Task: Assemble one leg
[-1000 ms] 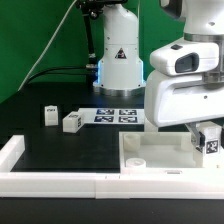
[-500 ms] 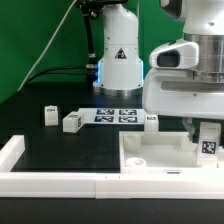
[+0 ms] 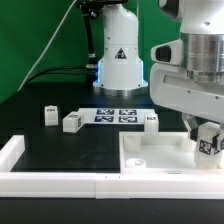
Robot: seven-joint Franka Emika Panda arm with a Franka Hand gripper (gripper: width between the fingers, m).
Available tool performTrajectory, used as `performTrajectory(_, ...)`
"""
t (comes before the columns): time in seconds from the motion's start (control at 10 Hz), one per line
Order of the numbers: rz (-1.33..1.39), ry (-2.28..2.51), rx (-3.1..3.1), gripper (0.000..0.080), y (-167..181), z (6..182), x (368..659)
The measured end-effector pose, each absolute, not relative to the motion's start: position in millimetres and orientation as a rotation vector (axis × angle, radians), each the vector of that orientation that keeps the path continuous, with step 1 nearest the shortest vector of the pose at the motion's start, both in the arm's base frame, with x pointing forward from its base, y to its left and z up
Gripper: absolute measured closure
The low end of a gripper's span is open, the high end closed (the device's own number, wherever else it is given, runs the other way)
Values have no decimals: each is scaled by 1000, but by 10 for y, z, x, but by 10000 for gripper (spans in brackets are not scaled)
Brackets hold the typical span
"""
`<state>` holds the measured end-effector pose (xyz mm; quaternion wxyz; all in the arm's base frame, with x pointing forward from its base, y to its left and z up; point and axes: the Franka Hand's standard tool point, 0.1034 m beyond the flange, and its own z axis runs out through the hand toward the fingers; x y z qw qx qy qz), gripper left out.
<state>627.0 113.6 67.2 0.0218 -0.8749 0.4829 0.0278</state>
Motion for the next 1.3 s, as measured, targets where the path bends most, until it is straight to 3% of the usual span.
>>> performTrajectory(0.2, 99, 1628, -2628, 509, 1153, 669, 6267)
performTrajectory(0.4, 97, 1529, -2684, 257, 1165, 667, 6265)
performTrajectory(0.5, 95, 1485, -2707, 183, 1190, 671, 6264)
performTrajectory(1.3, 35, -38, -3077, 150, 1205, 688, 6286)
